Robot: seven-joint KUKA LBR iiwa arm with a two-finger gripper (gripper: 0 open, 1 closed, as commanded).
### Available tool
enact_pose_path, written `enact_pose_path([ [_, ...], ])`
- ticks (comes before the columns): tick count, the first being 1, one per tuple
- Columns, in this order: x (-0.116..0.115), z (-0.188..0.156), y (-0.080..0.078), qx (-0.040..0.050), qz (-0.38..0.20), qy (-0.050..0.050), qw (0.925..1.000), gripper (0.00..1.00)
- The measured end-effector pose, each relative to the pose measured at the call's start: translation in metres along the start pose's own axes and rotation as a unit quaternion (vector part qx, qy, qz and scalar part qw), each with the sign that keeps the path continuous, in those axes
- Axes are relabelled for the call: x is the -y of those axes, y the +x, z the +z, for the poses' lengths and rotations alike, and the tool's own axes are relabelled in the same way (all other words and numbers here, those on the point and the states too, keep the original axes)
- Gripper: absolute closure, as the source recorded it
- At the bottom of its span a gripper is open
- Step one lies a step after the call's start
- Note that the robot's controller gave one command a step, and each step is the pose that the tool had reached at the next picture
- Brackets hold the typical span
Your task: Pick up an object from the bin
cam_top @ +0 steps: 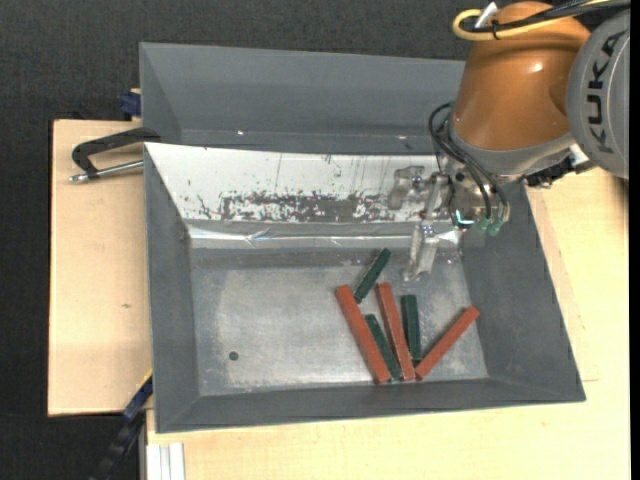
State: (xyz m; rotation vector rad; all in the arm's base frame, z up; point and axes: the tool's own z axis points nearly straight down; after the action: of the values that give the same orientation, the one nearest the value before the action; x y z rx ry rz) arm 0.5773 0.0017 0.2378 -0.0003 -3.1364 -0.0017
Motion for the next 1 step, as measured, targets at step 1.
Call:
enact_pose_path([
  [1, 0.0, -0.0048, -0.0014, 0.0044, 0.0, 0.0, 1.0, 0.0],
])
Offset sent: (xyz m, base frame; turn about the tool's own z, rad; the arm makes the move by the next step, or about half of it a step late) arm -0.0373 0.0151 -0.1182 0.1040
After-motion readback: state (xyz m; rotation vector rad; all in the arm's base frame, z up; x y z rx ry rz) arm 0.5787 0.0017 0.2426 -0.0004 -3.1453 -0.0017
